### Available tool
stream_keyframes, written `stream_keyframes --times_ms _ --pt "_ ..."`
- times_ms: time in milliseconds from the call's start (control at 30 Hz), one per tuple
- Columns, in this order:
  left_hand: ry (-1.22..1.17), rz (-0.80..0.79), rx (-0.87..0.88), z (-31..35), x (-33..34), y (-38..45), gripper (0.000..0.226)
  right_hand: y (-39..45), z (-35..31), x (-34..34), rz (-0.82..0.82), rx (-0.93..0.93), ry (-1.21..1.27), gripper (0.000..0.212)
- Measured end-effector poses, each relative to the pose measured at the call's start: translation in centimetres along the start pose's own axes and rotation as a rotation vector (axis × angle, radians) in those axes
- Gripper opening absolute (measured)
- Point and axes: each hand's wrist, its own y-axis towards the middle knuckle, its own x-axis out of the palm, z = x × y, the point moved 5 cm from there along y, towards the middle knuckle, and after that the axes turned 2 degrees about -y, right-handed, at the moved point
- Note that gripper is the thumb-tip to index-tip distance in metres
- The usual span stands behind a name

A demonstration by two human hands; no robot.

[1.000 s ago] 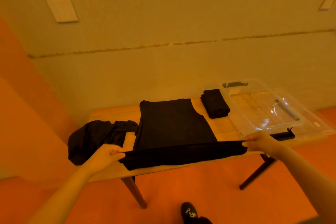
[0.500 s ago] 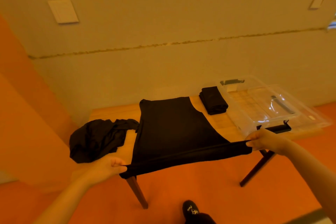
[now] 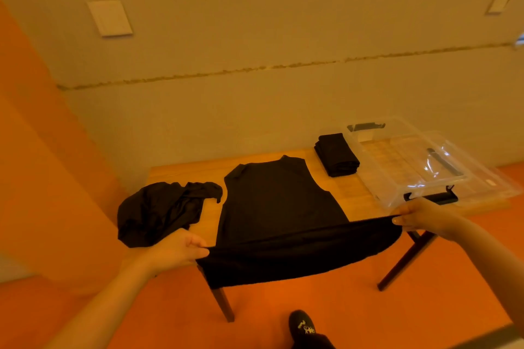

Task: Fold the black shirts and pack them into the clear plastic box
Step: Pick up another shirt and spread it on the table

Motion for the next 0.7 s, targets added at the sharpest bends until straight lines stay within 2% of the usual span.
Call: stream_keyframes --times_ms 133,367,500,633,700 --pt "-0.045 0.086 0.012 0.7 -2.7 1.8 0.015 2.3 -1.9 -0.9 0.089 -0.017 0.043 0.01" --pt "-0.113 0.175 -0.075 2.9 -8.1 7.9 0.013 9.4 -6.4 -3.6 0.115 -0.065 0.1 0.012" --pt "-0.155 0.172 -0.168 3.0 -10.8 13.2 0.014 16.9 -9.0 -4.9 0.078 -0.097 0.055 0.021" --pt "-0.161 0.208 -0.263 1.7 -13.4 19.5 0.013 25.3 -10.6 -5.3 0.02 -0.084 -0.03 0.012" --pt "-0.16 0.225 -0.313 0.6 -14.5 22.9 0.01 30.1 -11.1 -5.1 0.005 -0.074 -0.032 0.016"
